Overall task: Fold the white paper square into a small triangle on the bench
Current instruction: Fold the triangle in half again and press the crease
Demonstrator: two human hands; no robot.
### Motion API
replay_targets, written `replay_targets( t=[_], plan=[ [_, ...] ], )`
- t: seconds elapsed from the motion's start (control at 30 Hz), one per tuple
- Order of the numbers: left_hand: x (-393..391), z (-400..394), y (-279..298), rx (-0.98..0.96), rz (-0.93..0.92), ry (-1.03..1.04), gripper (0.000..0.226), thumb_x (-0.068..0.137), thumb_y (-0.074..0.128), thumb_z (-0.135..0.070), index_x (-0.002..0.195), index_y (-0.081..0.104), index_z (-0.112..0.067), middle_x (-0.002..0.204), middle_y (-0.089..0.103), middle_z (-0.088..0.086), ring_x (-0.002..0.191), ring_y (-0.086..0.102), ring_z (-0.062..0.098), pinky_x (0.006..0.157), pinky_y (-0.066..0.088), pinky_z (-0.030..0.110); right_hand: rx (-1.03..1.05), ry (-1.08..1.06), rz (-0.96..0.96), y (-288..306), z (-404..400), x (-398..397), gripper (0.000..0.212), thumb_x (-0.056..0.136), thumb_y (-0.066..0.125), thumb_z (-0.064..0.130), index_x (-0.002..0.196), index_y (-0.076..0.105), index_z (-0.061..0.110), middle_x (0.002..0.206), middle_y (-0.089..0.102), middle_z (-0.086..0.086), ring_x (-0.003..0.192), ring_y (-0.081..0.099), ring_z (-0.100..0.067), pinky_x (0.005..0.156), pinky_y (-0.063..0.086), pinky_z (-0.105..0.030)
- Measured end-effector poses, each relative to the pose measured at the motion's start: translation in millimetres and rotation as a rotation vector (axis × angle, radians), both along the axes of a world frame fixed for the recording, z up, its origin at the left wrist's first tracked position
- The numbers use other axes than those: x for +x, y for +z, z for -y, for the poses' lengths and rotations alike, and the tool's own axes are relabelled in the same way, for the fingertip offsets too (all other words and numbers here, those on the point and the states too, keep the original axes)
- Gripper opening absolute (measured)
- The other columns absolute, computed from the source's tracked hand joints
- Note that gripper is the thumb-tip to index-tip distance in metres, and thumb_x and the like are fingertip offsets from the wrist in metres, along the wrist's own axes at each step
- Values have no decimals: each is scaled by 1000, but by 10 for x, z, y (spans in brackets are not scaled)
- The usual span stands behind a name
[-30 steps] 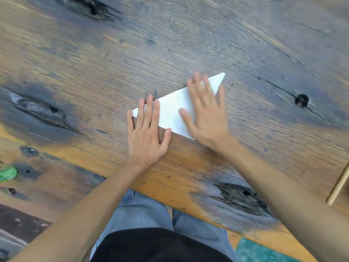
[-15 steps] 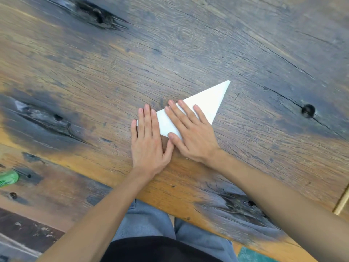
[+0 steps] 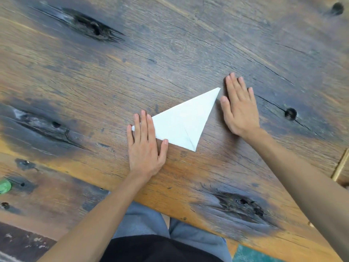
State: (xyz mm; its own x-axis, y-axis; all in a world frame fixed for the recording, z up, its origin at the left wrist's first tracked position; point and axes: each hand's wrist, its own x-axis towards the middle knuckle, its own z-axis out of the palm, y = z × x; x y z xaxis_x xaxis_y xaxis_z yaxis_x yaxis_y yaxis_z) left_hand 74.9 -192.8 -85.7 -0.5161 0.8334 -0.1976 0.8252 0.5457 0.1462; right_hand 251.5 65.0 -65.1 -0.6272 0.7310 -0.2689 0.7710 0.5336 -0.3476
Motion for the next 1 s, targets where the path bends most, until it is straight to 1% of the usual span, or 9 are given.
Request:
replay_targets(
  t=[0.1, 0.2, 0.27, 0.37, 0.5, 0.57, 0.7, 0.87, 1.0],
  plan=[
    [-4, 15, 10, -3, 21, -13, 78, 103, 21, -50, 162, 4, -1, 173, 2, 17, 161, -2, 30, 130, -1, 50, -104, 99, -82, 151, -103, -84, 74, 103, 54, 46, 164, 23, 17, 170, 29, -7, 159, 21, -26, 129, 22, -44],
    [-11, 12, 12, -13, 26, -16, 78, 103, 23, -48, 162, 6, 0, 172, 4, 18, 161, 0, 31, 130, 4, 52, -100, 284, -27, 273, -161, -240, 80, 92, 72, 42, 159, 36, 17, 152, 48, -14, 141, 45, -35, 113, 43, -49],
    [-10, 1, 18, -17, 30, -14, 79, 102, 26, -47, 162, 7, 0, 172, 5, 18, 161, 0, 31, 130, 5, 52, -68, 338, 55, 326, -195, -339, 78, 88, 75, 43, 155, 43, 20, 134, 53, -14, 123, 51, -37, 101, 42, -45],
    [-19, 0, 31, -16, 49, -9, 78, 102, 28, -46, 162, 8, 0, 172, 6, 18, 161, 2, 31, 130, 4, 52, -45, 363, 164, 367, -216, -419, 64, 84, 77, 44, 139, 54, 19, 121, 54, -13, 115, 50, -36, 92, 35, -40],
    [-17, 0, 50, 6, 81, -4, 76, 102, 28, -44, 161, 10, 0, 172, 8, 18, 161, 5, 31, 129, 6, 52, -124, 279, 192, 399, -170, -479, 46, 83, 79, 33, 118, 60, 10, 119, 52, -15, 115, 48, -36, 90, 42, -41],
    [-21, -4, 81, 22, 122, 1, 74, 102, 26, -43, 162, 12, -1, 172, 8, 18, 161, 5, 31, 130, 8, 53, -164, 208, 176, 421, -128, -490, 38, 86, 78, 27, 115, 62, 9, 119, 50, -11, 115, 48, -31, 82, 37, -35],
    [-159, 82, 183, 148, 337, -17, 70, 101, 35, -38, 162, 19, -6, 172, 8, 19, 161, 4, 34, 130, 7, 50, -256, -4, 64, 527, -11, -463, 23, 88, 78, 18, 104, 63, 14, 106, 56, -4, 96, 58, -27, 79, 44, -34],
    [-625, 295, 288, 270, 335, -28, 58, 95, 51, -30, 149, 49, -7, 153, 47, 16, 140, 37, 34, 121, 30, 44, -235, -214, -69, 773, 350, -507, 16, 87, 71, 10, 102, 70, 16, 95, 75, -4, 79, 69, -26, 82, 55, -37],
    [-985, 354, 285, 286, 419, -90, 42, 89, 68, -27, 130, 67, -17, 138, 58, 3, 127, 48, 29, 110, 43, 44, -156, -295, -177, 863, 825, -646, 14, 88, 69, 14, 100, 71, 21, 94, 74, 3, 79, 64, -13, 79, 52, -33]
  ],
)
